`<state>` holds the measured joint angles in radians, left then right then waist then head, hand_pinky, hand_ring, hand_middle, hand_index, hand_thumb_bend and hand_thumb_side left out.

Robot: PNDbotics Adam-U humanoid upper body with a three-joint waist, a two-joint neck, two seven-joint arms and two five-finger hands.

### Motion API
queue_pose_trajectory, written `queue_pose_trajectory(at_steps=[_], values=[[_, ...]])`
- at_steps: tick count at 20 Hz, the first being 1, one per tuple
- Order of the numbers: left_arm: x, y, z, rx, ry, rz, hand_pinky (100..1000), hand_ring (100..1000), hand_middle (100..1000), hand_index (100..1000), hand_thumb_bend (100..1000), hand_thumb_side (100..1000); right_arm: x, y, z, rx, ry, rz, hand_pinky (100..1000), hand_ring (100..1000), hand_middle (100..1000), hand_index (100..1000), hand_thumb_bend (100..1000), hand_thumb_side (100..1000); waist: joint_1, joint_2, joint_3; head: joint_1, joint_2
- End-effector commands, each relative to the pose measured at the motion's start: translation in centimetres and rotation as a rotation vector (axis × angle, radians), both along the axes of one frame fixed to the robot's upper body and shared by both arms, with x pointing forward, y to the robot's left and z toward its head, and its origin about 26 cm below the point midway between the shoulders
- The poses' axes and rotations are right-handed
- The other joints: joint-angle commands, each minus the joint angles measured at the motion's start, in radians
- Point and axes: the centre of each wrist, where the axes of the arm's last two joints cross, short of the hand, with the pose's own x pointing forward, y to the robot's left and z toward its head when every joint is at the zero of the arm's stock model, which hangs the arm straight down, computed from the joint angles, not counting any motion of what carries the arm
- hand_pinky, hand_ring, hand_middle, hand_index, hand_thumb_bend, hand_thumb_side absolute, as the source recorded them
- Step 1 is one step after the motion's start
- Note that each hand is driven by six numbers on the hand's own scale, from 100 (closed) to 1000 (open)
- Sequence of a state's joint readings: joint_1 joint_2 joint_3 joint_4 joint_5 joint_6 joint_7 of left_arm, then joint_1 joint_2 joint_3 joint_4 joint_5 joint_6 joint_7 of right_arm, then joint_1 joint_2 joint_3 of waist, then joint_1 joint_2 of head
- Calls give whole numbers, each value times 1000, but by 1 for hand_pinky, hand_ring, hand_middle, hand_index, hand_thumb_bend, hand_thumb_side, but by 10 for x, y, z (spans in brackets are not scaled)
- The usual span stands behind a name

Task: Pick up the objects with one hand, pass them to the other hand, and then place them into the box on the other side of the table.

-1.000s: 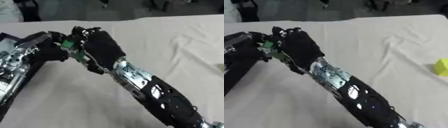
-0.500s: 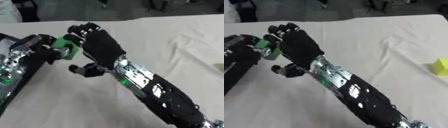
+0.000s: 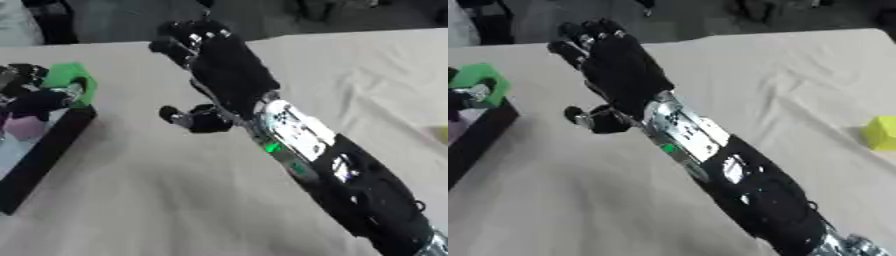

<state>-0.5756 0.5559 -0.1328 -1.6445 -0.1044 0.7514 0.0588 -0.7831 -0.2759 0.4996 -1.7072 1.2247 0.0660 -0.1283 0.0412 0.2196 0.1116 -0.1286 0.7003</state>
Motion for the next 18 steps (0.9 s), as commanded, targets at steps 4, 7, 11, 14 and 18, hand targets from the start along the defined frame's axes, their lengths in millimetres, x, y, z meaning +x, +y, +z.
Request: queue_pose_trajectory(at_steps=[4,7,11,14,18], values=[[1,61,11,-3,-63,243,462,321,231,368,100,112,13,-43,22,120,-8,-157,729,731,741,767,506,268,-1,-24,1,18,-12],[4,84,-3,-9,-11,318,549,429,345,479,100,100,22,-72,34,189,-4,-278,739,740,744,770,483,268,-2,-25,-1,26,-14],[9,102,-20,-10,59,362,673,572,510,646,243,100,24,-104,53,261,-42,-400,734,733,739,766,477,249,-6,-24,-7,42,-15],[11,112,-29,-6,105,374,787,699,640,764,356,100,22,-122,65,308,-93,-462,728,727,735,761,338,198,-6,-24,-10,65,-16],[12,121,-34,20,147,375,802,730,672,790,464,136,19,-141,78,370,-167,-532,723,721,728,757,463,214,-3,-24,-13,123,-22]])
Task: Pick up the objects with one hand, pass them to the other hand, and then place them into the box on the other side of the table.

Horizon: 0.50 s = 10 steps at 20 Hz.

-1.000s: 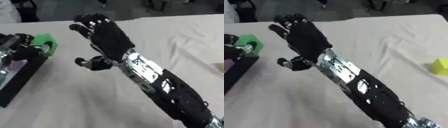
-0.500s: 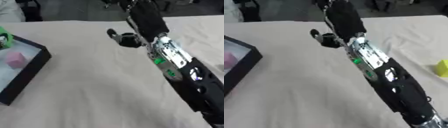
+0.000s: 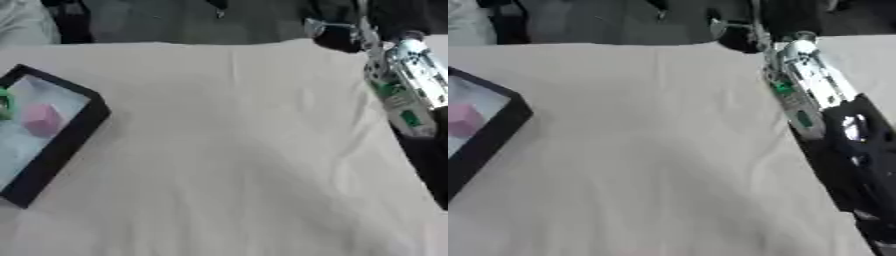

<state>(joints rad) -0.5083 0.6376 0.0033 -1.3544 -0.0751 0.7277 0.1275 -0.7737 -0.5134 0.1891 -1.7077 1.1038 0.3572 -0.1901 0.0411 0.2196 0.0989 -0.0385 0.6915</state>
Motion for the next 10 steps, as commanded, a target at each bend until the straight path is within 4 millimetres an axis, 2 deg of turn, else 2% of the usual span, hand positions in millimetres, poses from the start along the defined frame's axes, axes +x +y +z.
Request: queue_pose_trajectory(at_steps=[1,6,10], values=[[-3,20,15,53,-2,23,812,742,690,801,485,170,-7,-17,22,30,-96,-63,721,720,726,756,458,212,-2,-24,-1,49,-14],[-2,30,10,84,39,19,854,780,740,839,608,316,-13,-33,32,75,-163,-126,716,714,720,752,450,200,-1,-24,-3,91,-18],[-3,32,11,99,42,22,874,799,766,862,631,351,-16,-43,36,93,-195,-165,714,713,718,751,447,196,-2,-24,-3,97,-17]])
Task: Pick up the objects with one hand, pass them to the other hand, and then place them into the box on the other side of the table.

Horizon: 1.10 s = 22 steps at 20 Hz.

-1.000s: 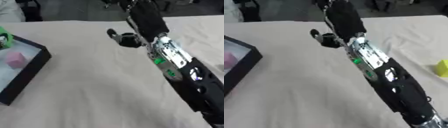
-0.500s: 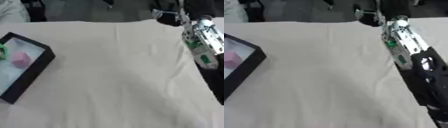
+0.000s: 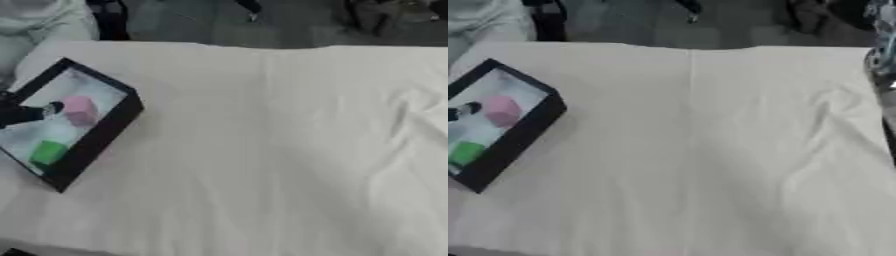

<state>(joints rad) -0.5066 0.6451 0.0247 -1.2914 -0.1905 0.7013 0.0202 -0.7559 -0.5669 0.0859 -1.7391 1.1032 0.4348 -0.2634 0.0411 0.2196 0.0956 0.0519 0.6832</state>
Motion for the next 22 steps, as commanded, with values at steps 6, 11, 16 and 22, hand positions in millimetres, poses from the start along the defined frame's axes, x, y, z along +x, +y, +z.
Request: queue_pose_trajectory(at_steps=[6,11,16,22], values=[[-7,9,37,63,-140,28,827,760,747,815,298,354,-10,-18,20,9,-83,-68,714,713,717,751,443,194,-2,-25,1,-13,-10],[-21,-23,67,-17,-485,-159,773,713,721,777,156,488,0,-36,23,78,22,-122,732,740,731,764,387,280,-4,-26,1,-90,-1],[-36,-58,78,-237,-727,-499,791,761,800,825,235,682,23,-71,30,242,410,-102,782,807,799,825,308,478,-7,-28,-3,-157,-5],[-51,-91,77,-377,-814,-709,786,761,807,837,241,703,48,-114,37,241,898,-127,822,859,851,863,287,601,-10,-31,-9,-210,-9]])
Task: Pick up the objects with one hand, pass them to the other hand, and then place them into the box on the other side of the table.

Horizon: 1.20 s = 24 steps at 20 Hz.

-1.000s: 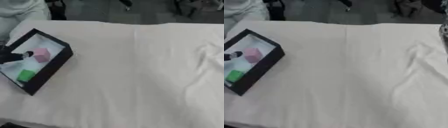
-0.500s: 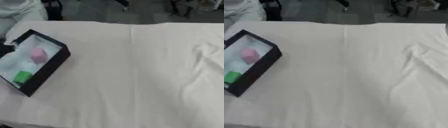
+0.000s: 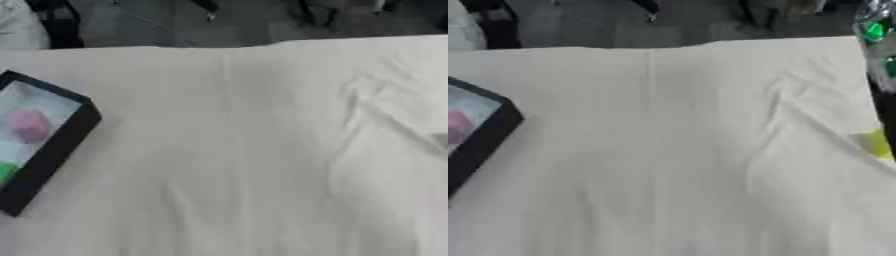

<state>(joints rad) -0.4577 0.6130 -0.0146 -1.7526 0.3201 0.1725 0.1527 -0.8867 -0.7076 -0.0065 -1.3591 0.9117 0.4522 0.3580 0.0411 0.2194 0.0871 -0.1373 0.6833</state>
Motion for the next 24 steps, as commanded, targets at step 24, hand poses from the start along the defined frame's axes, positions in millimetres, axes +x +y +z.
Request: queue_pose_trajectory(at_steps=[24], values=[[-17,-41,-17,37,58,-190,771,740,777,811,232,705,14,-113,5,66,673,-10,879,916,891,885,371,361,-16,-29,-17,-179,-2]])
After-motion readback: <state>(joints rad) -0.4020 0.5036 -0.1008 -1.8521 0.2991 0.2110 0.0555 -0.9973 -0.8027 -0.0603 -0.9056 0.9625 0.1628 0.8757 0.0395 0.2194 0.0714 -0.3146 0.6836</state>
